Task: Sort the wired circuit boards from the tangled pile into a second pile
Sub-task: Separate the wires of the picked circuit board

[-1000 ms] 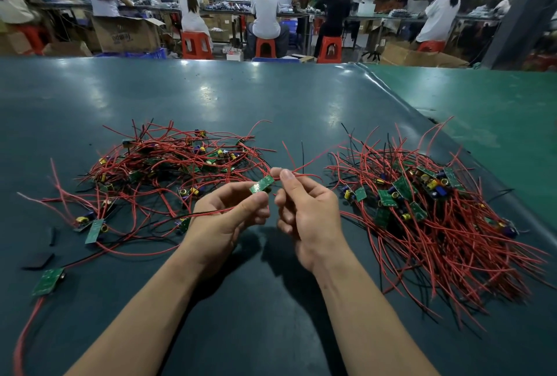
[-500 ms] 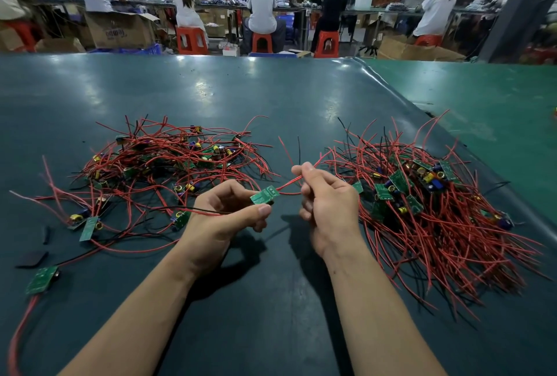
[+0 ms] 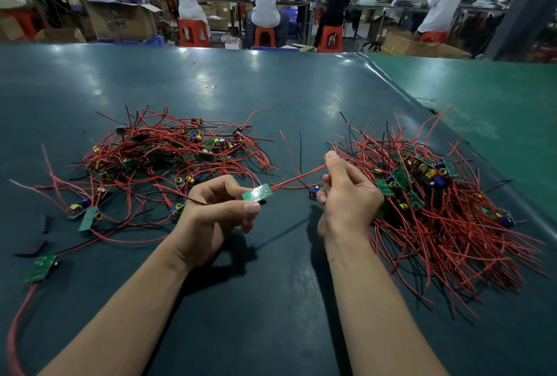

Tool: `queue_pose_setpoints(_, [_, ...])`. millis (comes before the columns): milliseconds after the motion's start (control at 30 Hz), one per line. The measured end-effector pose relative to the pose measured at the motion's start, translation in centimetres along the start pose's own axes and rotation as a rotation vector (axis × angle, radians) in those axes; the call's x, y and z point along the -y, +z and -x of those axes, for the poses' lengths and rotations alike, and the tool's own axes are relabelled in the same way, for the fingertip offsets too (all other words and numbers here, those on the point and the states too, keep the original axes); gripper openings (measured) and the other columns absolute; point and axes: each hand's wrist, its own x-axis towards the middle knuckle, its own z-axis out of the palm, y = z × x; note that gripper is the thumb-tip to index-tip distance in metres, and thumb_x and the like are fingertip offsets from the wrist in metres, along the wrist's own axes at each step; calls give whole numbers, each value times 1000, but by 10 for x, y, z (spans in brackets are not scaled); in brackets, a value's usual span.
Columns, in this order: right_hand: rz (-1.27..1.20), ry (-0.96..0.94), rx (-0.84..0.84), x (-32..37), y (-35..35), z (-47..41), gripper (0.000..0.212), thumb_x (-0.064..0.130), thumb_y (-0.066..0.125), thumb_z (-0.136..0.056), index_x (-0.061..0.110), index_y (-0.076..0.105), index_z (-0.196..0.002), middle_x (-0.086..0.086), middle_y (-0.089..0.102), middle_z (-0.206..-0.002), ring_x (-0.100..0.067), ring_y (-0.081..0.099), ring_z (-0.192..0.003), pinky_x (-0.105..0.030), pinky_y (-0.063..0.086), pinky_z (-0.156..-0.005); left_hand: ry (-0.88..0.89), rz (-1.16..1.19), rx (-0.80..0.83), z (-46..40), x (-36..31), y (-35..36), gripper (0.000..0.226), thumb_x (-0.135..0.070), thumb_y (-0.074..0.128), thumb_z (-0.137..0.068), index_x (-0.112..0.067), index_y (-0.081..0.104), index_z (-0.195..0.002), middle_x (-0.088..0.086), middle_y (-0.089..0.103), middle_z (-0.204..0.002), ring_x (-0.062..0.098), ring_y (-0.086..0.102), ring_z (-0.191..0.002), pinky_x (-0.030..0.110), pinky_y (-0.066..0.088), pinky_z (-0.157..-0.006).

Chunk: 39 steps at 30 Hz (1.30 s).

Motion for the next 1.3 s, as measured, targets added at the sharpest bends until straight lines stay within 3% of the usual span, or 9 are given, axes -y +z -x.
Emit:
queue_pose_setpoints(233, [772,-1005,26,-11,-7,2,9,1,70,-85,-1,77,-88,-9,59,-57,-16,46,-51,-21,35,-55,-15,42,-19,0,-1,-2,27,-1,75,-44,-17,56,-56,4,56,-52,17,48,-36,19,42,-43])
queue_pose_setpoints(333, [532,-472,134,-7,-2,4,10,14,69,-91,10,77,-94,-6,69,-69,-12,58,-56,-24,49,-54,11,58,-61,-3,-1,-2,34,11,74,-45,-17,58,-57,4,57,-53,17,47,-37,18,40,-42])
queue_pose_setpoints(400, [280,113,296,-2,1,10,19,32,70,-89,14,73,-83,-1,59,-55,-8,44,-40,-20,37,-37,55,59,-145,-6,1,-1,24,2,76,-53,-16,62,-61,4,61,-57,15,49,-40,18,39,-41])
queue_pose_setpoints(467, [291,396,487,-3,3,17,40,49,68,-81,10,71,-82,0,52,-50,-5,33,-34,-15,26,-33,58,0,-194,-6,2,1,15,-8,77,-56,-15,69,-66,4,63,-60,13,52,-43,19,40,-41])
queue_pose_setpoints(600, [248,363,620,-5,7,32,19,29,69,-88,12,77,-84,3,48,-50,-5,31,-36,-15,27,-34,24,-166,-130,-3,2,2,24,-13,88,-48,-18,69,-61,6,64,-59,13,52,-45,20,43,-44])
queue_pose_setpoints(967, [-225,128,-22,10,-3,1,17,13,59,-97,12,67,-82,4,47,-46,-5,31,-33,-15,26,-35,-24,155,-133,-3,-5,-6,32,2,66,-51,-19,47,-66,-3,53,-54,9,41,-40,13,31,-40])
queue_pose_setpoints(1033, [-66,178,108,6,-3,7,18,10,52,-99,12,66,-88,2,50,-49,-5,33,-34,-14,27,-35,-23,192,-155,-4,-6,-8,22,-11,68,-63,-18,49,-72,-4,51,-56,8,42,-45,15,32,-39])
queue_pose_setpoints(1200, [436,196,845,-15,8,45,32,13,70,-89,33,67,-114,7,60,-70,-5,45,-48,-16,33,-41,-82,122,-160,-5,-5,-7,14,-28,60,-78,-14,58,-75,-1,56,-61,8,50,-51,14,34,-40])
queue_pose_setpoints(1300, [500,-68,929,-19,8,49,20,16,72,-87,33,74,-99,11,68,-72,0,54,-56,-15,44,-54,-165,23,-178,-3,-6,-4,42,-38,65,-78,3,67,-86,20,49,-76,28,44,-63,24,35,-54])
